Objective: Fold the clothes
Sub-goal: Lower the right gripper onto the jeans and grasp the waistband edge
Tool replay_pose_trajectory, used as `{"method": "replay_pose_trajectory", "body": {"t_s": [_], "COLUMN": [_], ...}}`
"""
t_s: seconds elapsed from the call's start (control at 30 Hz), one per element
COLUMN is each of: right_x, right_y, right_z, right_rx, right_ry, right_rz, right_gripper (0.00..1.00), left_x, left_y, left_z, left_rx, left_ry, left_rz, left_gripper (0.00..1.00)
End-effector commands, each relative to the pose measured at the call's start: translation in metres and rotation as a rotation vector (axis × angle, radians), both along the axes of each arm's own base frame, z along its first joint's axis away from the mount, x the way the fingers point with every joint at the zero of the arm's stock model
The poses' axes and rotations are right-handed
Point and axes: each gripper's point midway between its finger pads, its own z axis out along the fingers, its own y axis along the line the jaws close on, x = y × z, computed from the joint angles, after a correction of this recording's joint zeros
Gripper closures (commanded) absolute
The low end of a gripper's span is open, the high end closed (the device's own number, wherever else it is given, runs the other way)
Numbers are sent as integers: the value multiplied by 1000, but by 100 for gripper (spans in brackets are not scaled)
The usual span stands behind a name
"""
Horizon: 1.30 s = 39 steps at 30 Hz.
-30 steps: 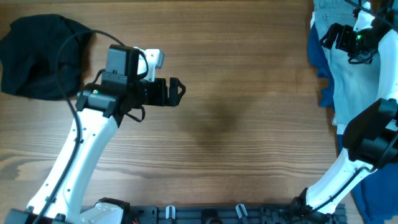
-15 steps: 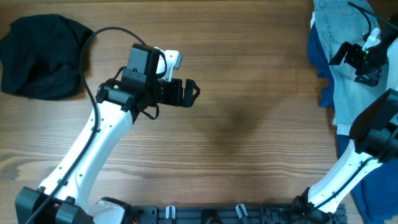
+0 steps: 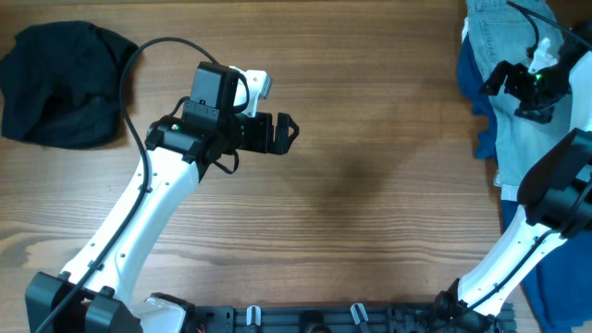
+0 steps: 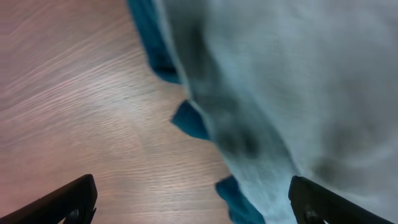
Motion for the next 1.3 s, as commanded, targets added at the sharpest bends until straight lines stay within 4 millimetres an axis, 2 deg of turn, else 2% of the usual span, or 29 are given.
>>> {"method": "replay_pose_trajectory", "body": {"t_s": [0.0,0.07,0.2,0.27,0.37,0.47,0.53,0.6,0.67,0.73,0.87,0.93,1.0,1.1,1.27], "right_x": [5,4,7,10,11,3,-2,-11,-16,-20,-31,-37,-41,-45,-50], "right_y": [3,-2,-10,-8,4,21,37,46,52,57,63,57,52,45,27], "right_z": [-4,-6,9,31,87,142,167,176,168,150,102,72,51,34,20], "right_rx": [15,-13,-129,-188,-270,-285,-256,-253,-243,-227,-198,-219,-240,-253,-246], "right_ry": [-7,7,-8,-46,-147,-267,-349,-378,-376,-364,-308,-267,-247,-245,-222], "right_rz": [14,5,4,14,13,31,73,86,90,73,17,-23,-58,-75,-120], "right_gripper": [0,0,1,0,0,0,0,0,0,0,4,7,10,11,11], "left_x": [7,9,10,11,14,14,15,17,19,20,21,21,21,21,22], "left_y": [-4,-5,-5,-5,-6,-6,-7,-8,-8,-9,-9,-9,-9,-9,-9], "left_z": [-3,-9,-21,-21,-20,-20,-19,-17,-16,-15,-15,-15,-15,-15,-19], "left_rx": [1,4,15,15,11,10,8,4,1,-1,-2,-3,-2,-2,0], "left_ry": [2,14,44,43,31,29,23,13,4,-1,-4,-5,-4,-4,3], "left_rz": [5,5,5,5,5,5,5,5,5,5,5,5,5,5,5], "left_gripper": [0,0,0,0,0,0,0,0,0,0,0,0,0,0,0]}}
